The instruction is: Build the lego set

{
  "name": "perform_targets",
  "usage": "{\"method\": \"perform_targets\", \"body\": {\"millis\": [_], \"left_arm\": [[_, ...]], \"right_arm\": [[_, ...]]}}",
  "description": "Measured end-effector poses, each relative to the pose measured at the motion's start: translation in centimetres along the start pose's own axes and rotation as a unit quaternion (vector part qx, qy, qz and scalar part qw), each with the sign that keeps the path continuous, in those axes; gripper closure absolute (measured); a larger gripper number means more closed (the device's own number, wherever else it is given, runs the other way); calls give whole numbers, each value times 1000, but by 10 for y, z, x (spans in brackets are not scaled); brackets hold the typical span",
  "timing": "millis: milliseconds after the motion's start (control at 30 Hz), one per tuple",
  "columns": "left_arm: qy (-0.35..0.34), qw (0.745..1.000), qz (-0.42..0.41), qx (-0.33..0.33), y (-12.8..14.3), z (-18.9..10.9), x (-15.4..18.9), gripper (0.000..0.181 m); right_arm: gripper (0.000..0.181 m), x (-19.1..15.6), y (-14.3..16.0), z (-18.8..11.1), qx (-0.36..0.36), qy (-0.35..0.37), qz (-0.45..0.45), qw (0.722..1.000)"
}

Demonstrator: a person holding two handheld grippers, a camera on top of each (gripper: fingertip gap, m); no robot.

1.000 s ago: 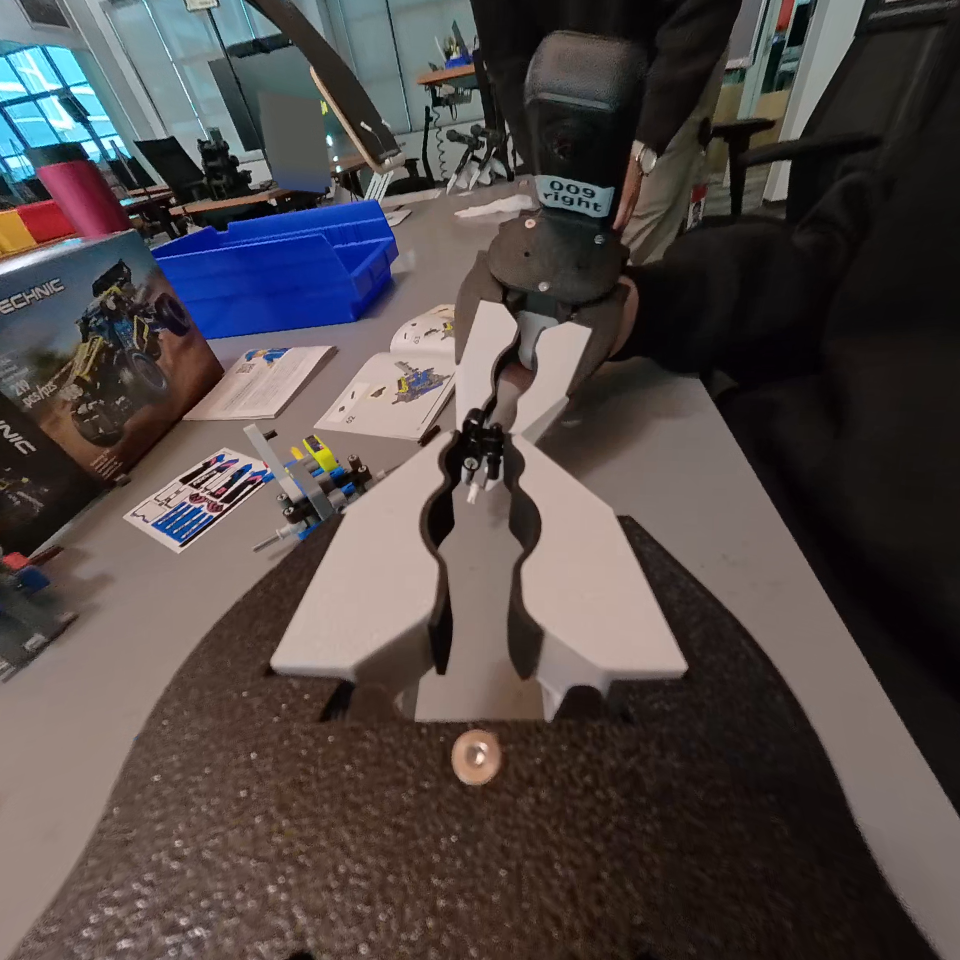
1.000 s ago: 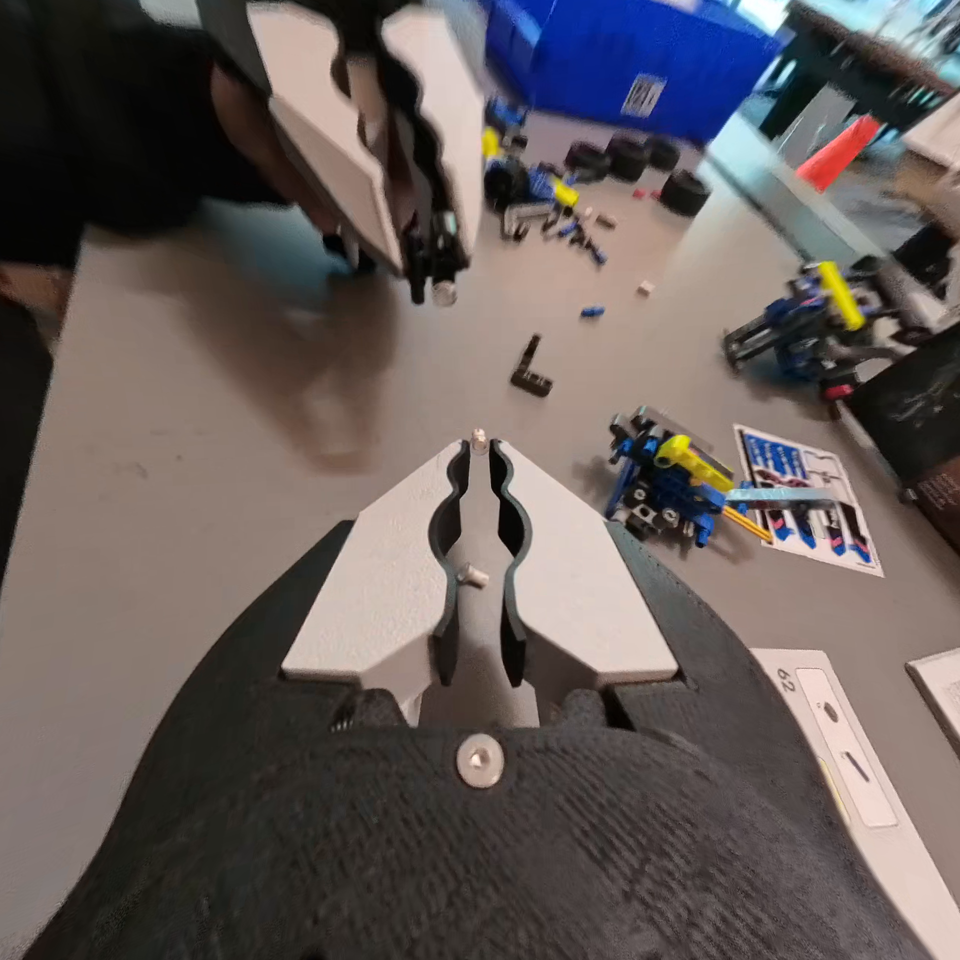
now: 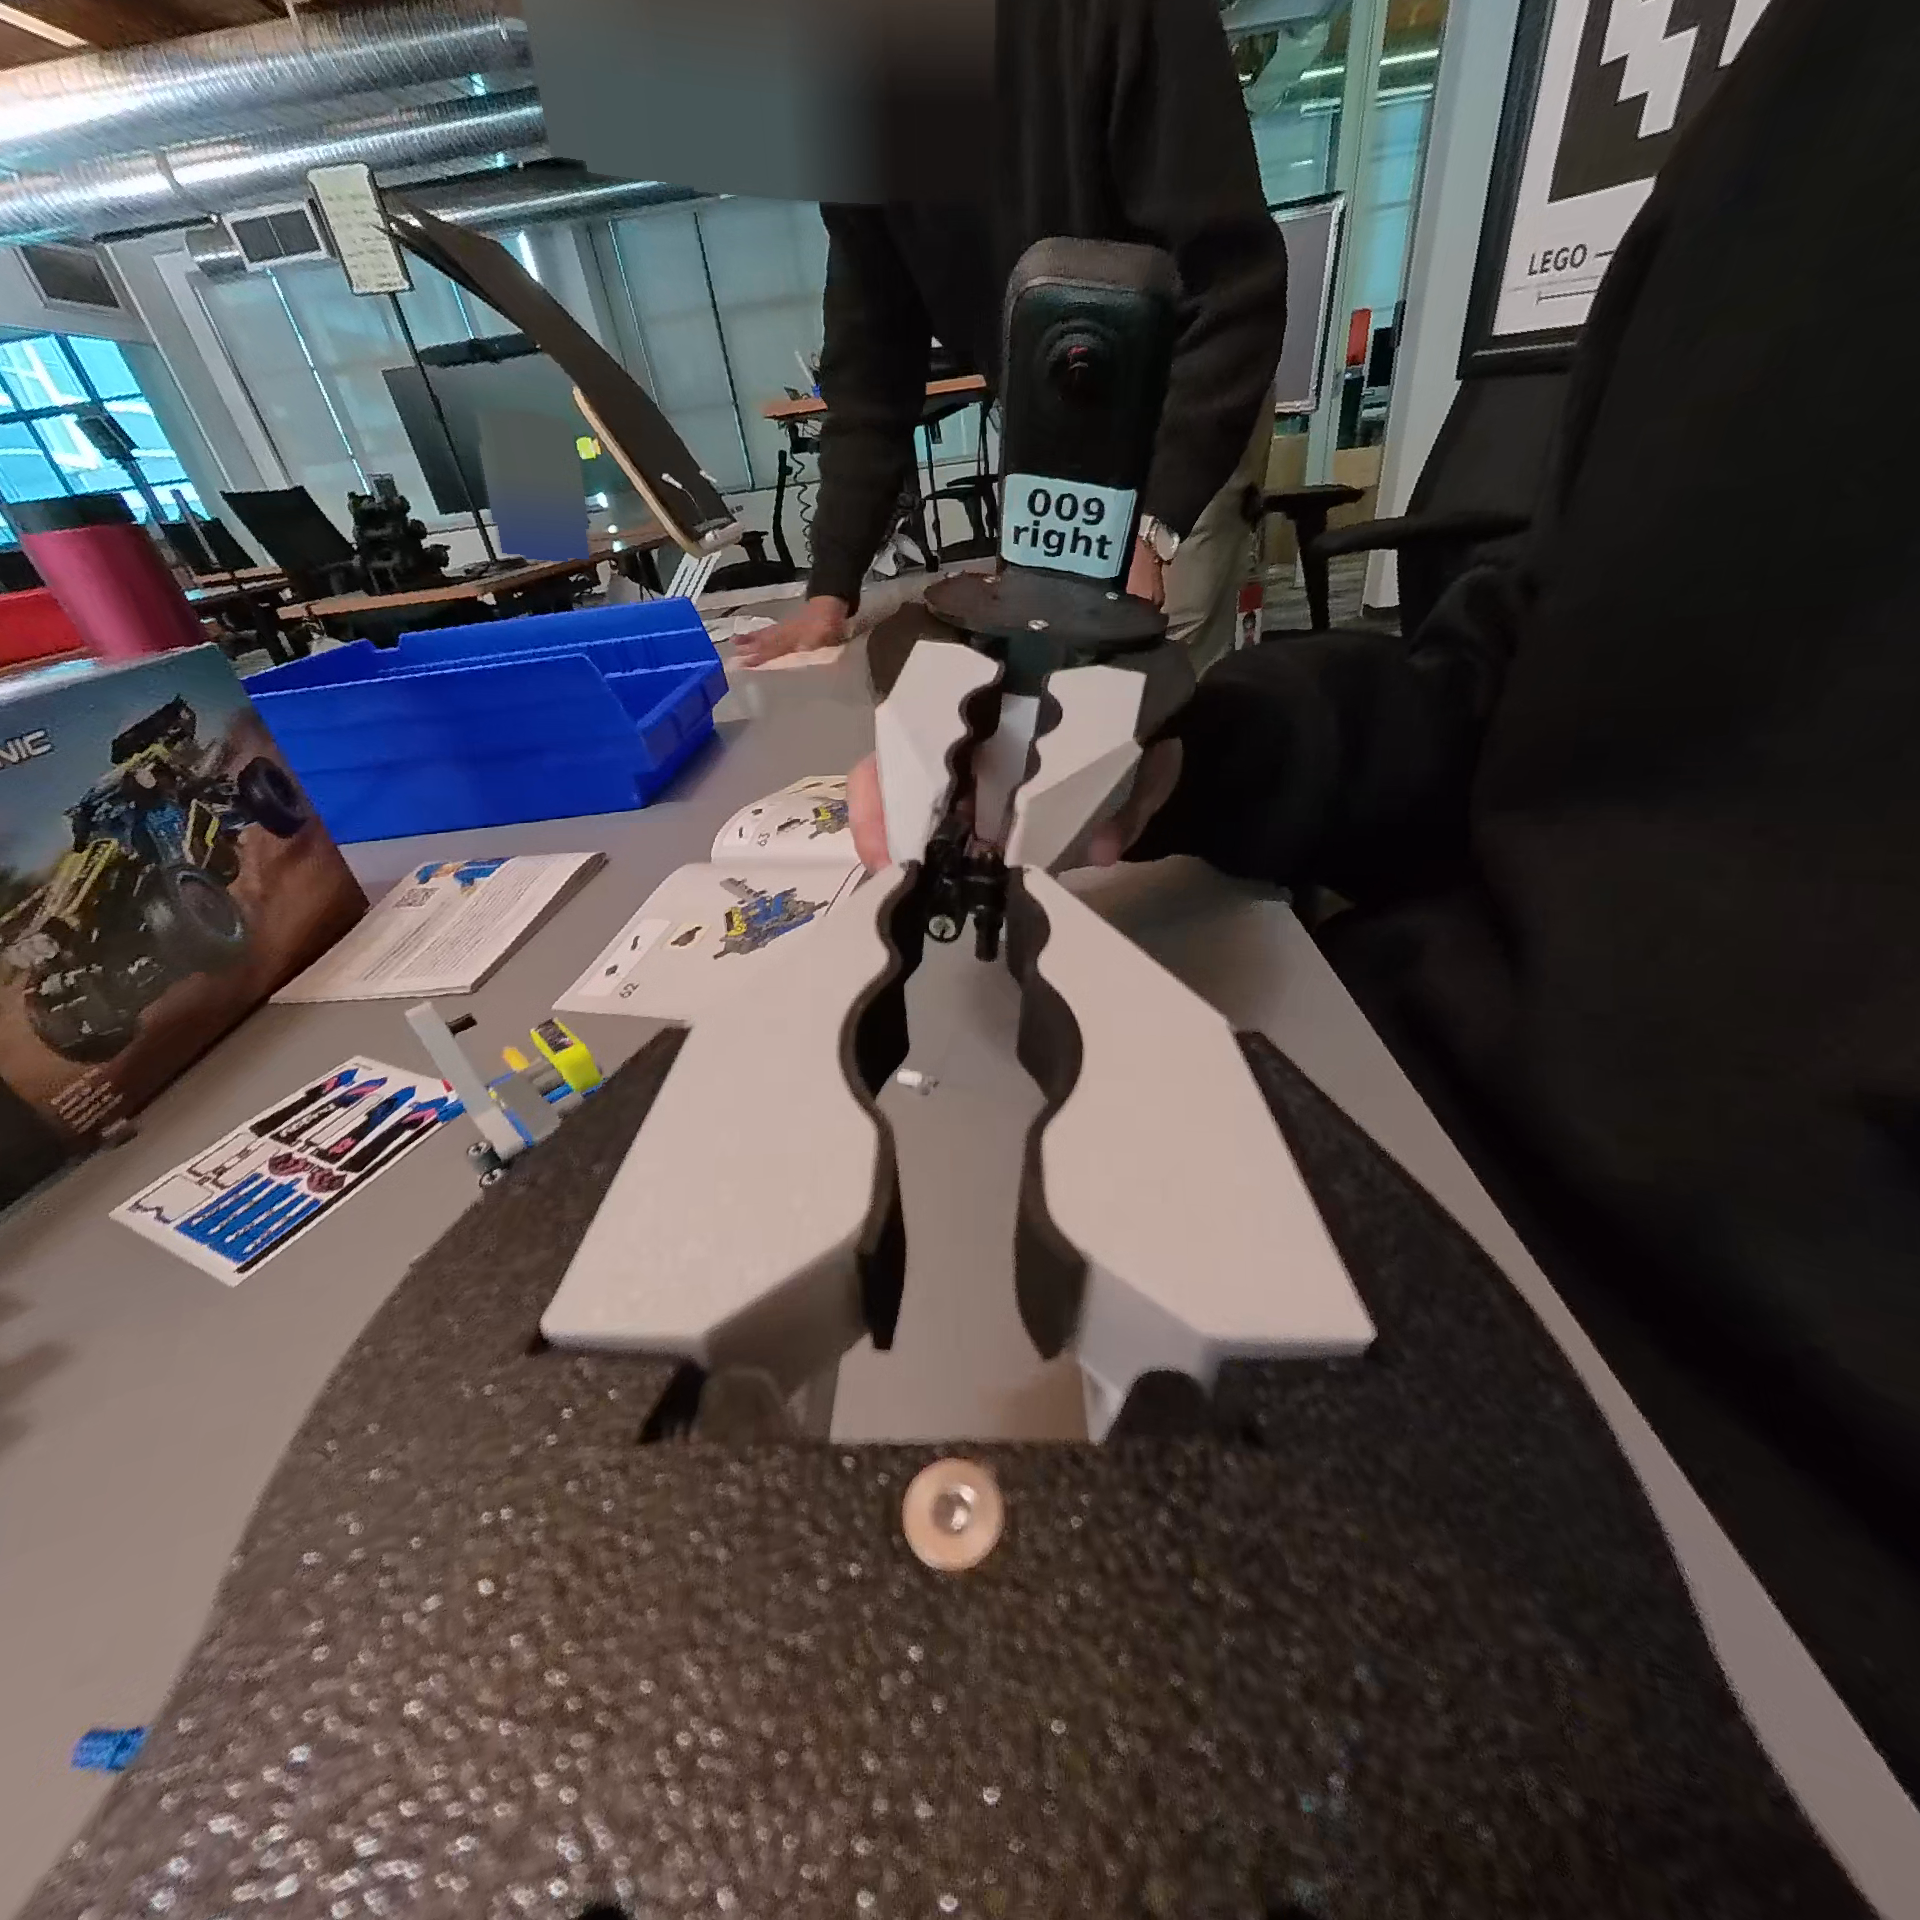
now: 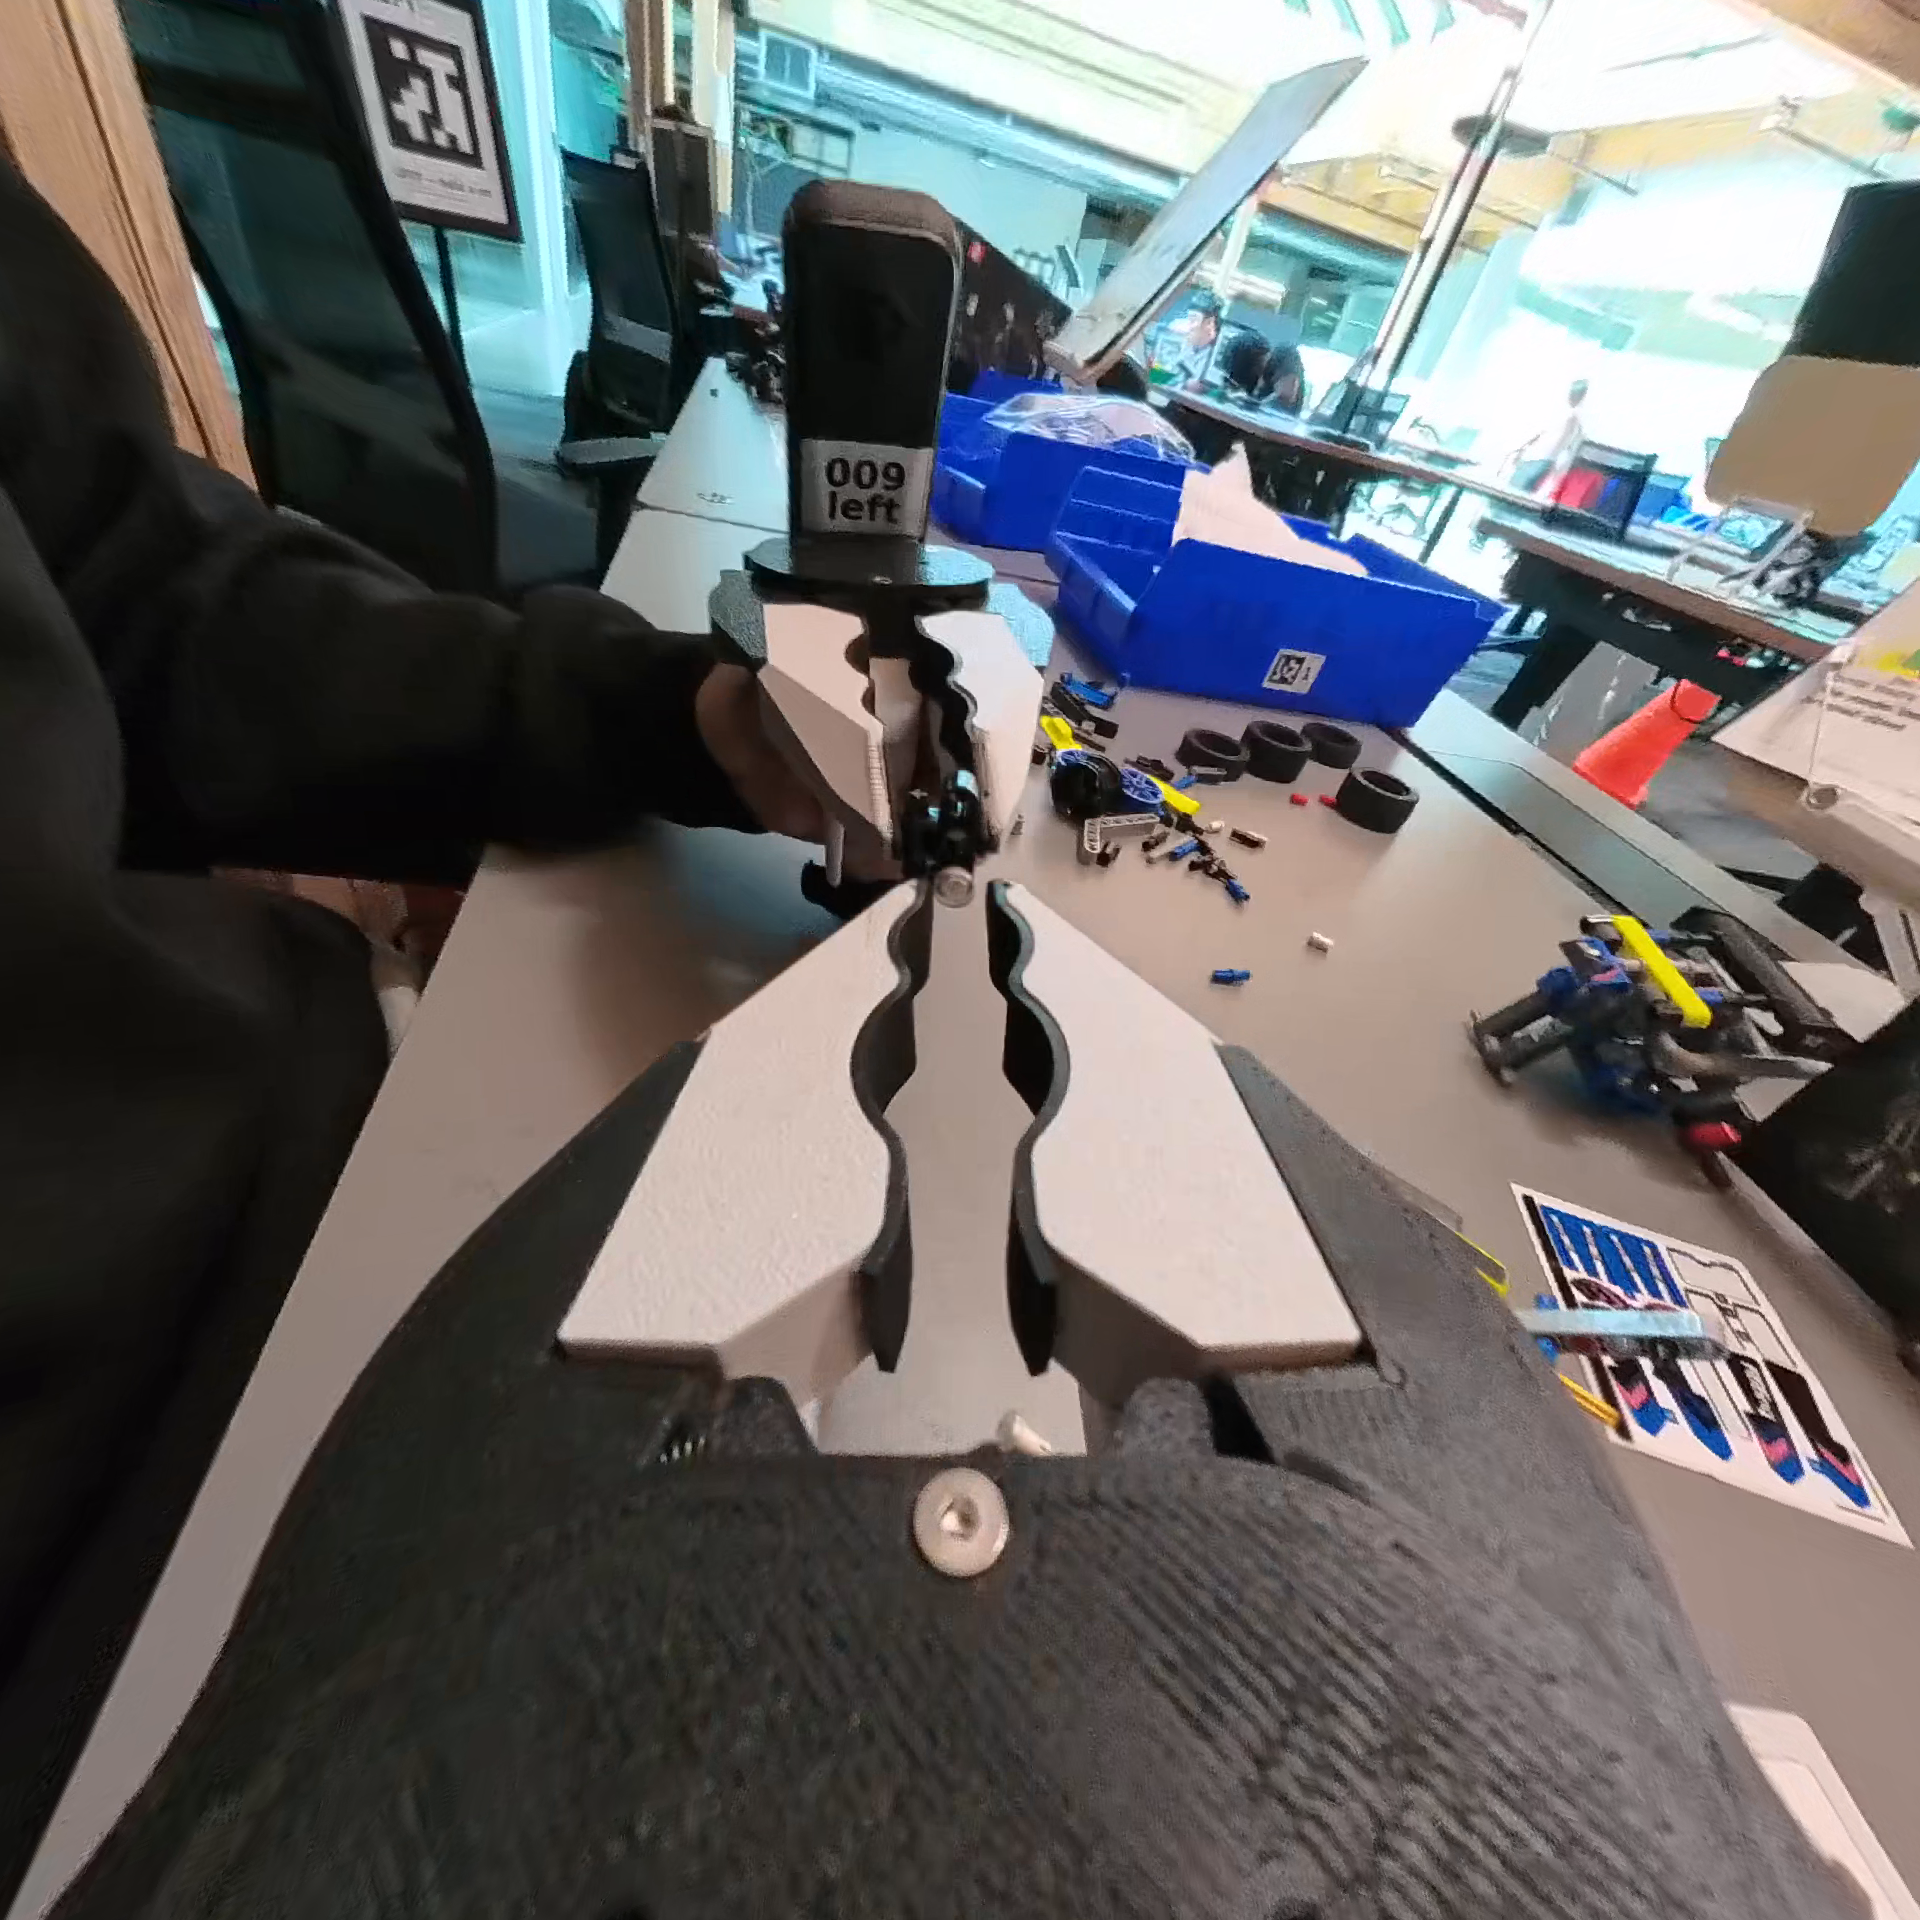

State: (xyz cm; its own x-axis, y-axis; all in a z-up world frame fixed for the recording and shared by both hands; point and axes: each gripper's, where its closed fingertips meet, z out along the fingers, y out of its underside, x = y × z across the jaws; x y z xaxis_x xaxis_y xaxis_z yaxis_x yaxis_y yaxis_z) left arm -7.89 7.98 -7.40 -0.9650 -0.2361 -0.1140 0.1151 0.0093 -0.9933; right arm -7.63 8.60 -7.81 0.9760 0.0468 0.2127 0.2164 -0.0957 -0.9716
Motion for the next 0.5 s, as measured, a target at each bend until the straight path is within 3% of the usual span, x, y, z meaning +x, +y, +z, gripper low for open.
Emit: {"method": "perform_targets", "body": {"millis": [500], "left_arm": [[-11,999,4,-30,7,0,-2,169]], "right_arm": [[175,0,9,5,-41,20,-40,998]]}}
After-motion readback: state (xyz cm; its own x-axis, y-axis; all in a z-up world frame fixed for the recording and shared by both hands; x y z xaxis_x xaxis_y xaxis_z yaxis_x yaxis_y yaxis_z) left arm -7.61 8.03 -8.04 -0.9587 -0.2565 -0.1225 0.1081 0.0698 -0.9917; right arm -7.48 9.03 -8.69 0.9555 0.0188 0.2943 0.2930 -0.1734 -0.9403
